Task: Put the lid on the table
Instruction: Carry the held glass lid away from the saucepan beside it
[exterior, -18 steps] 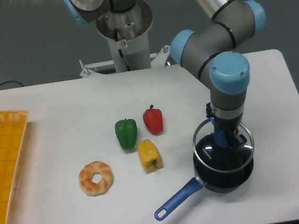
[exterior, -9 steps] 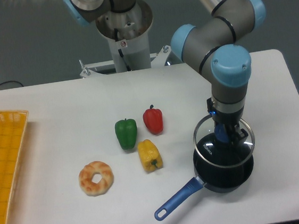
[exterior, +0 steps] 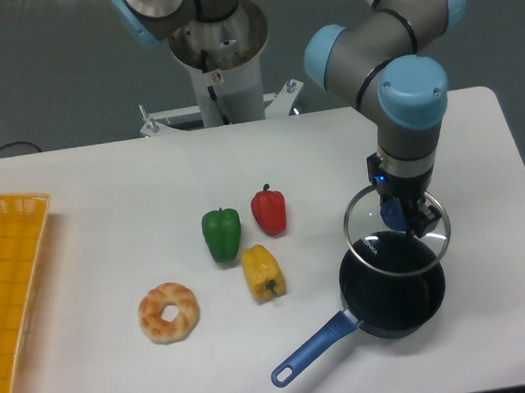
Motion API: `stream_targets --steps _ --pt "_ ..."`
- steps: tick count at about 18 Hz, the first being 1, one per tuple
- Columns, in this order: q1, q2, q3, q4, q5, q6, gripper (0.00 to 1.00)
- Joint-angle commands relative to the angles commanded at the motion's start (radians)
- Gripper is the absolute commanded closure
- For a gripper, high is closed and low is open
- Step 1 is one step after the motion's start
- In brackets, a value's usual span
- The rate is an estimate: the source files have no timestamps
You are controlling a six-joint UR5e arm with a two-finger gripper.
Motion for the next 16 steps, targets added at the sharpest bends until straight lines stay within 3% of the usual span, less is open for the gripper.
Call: stream_targets --steps 16 --pt "0.107 0.049 -0.072 0.005 -0.006 0.138 0.45"
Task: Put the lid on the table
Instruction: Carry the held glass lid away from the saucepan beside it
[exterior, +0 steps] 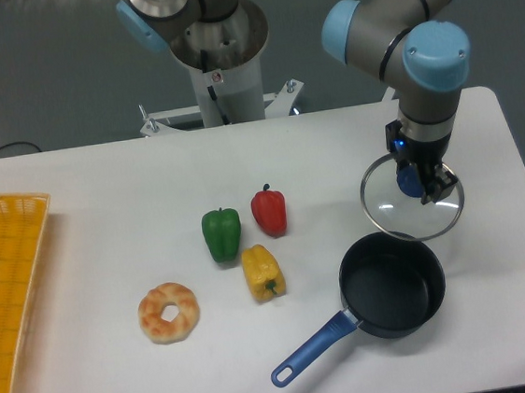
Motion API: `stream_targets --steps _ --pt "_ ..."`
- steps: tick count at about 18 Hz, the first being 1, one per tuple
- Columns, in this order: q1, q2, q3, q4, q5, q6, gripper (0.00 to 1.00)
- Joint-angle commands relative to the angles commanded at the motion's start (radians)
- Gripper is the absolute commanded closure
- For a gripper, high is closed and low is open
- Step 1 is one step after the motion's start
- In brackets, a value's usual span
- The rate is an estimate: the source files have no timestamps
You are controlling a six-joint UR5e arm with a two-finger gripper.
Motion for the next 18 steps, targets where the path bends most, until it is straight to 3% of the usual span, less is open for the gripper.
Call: stream_targets --steps 6,18 --pt "0.017 -0.002 -0.029 0.035 -0.002 0.017 0.46" --pt "0.063 -0.018 -0.049 0.037 -0.003 0.071 0.47"
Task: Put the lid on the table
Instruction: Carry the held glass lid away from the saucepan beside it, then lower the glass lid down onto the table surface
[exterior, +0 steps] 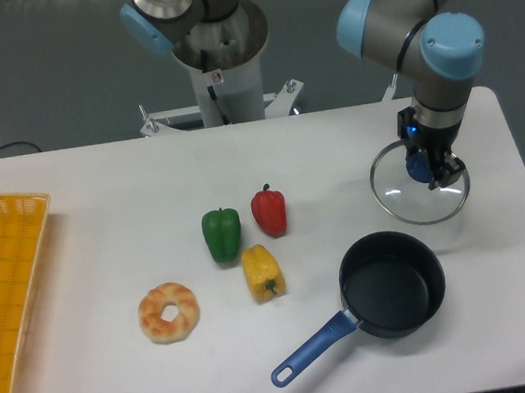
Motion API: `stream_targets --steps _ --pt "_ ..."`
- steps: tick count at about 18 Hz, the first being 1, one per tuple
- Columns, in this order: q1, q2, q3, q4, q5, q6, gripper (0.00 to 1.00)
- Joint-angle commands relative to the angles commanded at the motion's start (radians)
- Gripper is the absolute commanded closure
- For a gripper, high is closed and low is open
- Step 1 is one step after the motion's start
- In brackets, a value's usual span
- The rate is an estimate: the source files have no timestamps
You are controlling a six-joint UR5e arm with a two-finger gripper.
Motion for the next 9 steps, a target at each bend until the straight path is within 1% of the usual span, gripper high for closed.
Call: stream_targets --steps 1,2,4,9 --pt "0.006 -0.003 -0.002 0.005 0.0 0.017 0.47" --pt "0.011 -0.008 -0.011 0.038 0.0 0.028 0.47" --pt "0.011 -0.017 -0.029 0.081 0.002 0.029 0.46" --pt "0.009 -0.034 -0.035 0.101 0.002 0.029 0.46"
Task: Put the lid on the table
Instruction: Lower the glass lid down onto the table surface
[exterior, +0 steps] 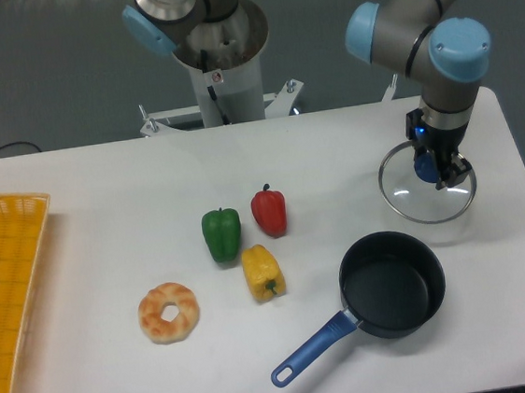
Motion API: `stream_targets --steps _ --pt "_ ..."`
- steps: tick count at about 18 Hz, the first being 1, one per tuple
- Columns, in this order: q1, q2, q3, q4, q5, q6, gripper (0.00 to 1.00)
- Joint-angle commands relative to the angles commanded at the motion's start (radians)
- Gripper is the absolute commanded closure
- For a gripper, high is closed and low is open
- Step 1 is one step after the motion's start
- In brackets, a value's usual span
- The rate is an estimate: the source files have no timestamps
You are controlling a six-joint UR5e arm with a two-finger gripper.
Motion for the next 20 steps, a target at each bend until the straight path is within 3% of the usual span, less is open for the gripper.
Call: stream_targets --steps 8,20 --pt "0.0 -0.012 -0.044 0.081 -0.002 0.002 0.46" --pt "0.008 -0.026 -0.083 0.121 -0.003 0.02 0.46"
